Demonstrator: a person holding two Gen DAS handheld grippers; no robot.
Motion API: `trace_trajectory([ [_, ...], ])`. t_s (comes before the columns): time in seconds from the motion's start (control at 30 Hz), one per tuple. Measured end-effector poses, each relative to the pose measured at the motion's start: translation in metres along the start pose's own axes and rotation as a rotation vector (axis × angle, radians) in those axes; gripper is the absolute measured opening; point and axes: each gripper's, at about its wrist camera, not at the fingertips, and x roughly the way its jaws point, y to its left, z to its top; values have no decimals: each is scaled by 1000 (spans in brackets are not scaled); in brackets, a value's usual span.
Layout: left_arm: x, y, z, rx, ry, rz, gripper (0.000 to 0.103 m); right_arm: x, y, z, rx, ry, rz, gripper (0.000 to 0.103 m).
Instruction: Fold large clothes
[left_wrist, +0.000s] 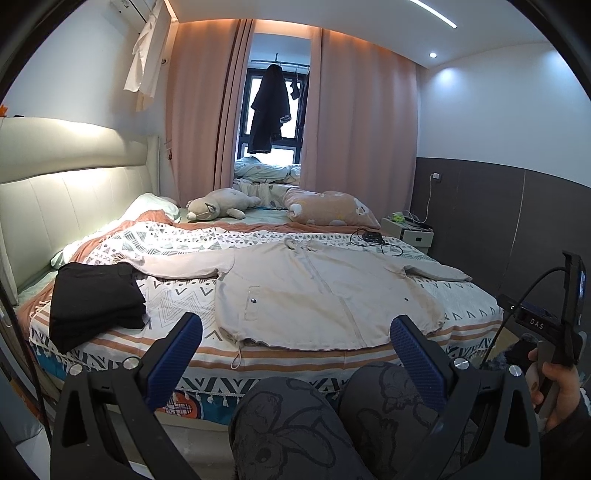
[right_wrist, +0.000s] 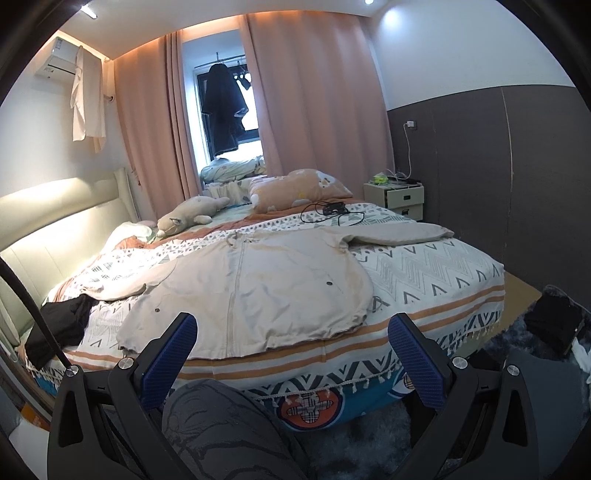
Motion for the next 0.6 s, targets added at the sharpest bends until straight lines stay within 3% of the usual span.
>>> trace_trajectory([
  [0.6,14,10,-5,-12,43,-7,103,10,-2,-1,9,16,-4,103],
])
